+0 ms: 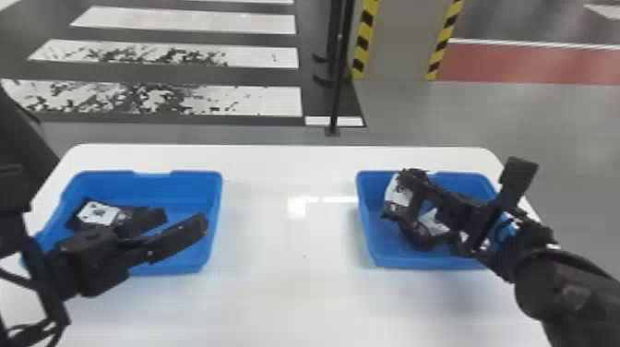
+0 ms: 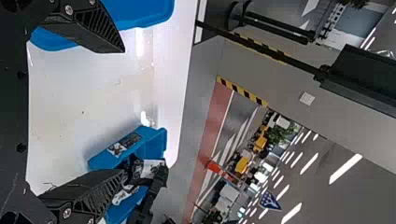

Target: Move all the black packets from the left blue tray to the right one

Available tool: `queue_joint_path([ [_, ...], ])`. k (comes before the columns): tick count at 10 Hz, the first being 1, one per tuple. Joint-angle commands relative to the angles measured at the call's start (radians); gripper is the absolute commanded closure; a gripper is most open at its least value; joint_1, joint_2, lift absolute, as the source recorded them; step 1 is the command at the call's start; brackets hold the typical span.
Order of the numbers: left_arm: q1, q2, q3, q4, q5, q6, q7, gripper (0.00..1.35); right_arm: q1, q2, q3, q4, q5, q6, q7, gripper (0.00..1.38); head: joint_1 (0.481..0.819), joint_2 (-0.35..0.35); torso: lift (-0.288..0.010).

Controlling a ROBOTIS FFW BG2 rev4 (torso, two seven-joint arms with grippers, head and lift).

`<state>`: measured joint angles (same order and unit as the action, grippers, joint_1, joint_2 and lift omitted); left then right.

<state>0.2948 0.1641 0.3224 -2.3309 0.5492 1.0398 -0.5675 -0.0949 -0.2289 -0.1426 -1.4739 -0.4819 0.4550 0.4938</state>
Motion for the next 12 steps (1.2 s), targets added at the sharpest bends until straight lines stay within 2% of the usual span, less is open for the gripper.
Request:
queue_joint_path([
  [1,0.005,0.0,0.029,-0.017,-0.043,0.001,-0.002,0.12,0.006,0.0,-0.019,0.007,0.069,-0.018,-0.003,0.33,0.695,-0.081,-0.14],
  [2,0.0,0.0,0.049,-0.022,-0.091,0.003,-0.003,0.12,0.065,0.002,-0.023,-0.071,0.101,-0.102,-0.031,0.04,0.695,-0.081,-0.14],
  [3,0.0,0.002,0.074,-0.024,-0.136,0.003,-0.003,0.12,0.181,0.016,-0.025,-0.26,0.131,-0.129,-0.095,0.09,0.695,-0.077,-0.14],
  [4,0.0,0.003,0.102,-0.024,-0.186,0.003,-0.003,0.13,0.289,0.039,-0.043,-0.422,0.165,-0.131,-0.116,0.16,0.695,-0.069,-0.14],
  [5,-0.01,0.011,0.126,-0.024,-0.254,0.03,-0.003,0.13,0.372,0.059,-0.045,-0.52,0.157,-0.134,-0.115,0.18,0.695,-0.036,-0.14],
  [7,-0.074,0.04,0.134,-0.024,-0.43,0.096,-0.003,0.13,0.456,0.085,-0.041,-0.591,0.129,-0.097,-0.044,0.18,0.695,0.048,-0.14],
  [9,-0.148,0.072,0.112,0.025,-0.575,0.153,-0.003,0.13,0.515,0.099,0.013,-0.66,0.091,-0.077,-0.034,0.18,0.695,0.16,-0.14],
  [10,-0.194,0.086,0.09,0.104,-0.589,0.155,-0.003,0.13,0.529,0.102,0.051,-0.66,0.055,-0.077,-0.031,0.18,0.695,0.213,-0.14],
  [12,-0.307,0.106,0.003,0.27,-0.679,0.155,-0.003,0.13,0.537,0.111,0.067,-0.66,0.037,-0.065,-0.014,0.18,0.695,0.298,-0.14],
])
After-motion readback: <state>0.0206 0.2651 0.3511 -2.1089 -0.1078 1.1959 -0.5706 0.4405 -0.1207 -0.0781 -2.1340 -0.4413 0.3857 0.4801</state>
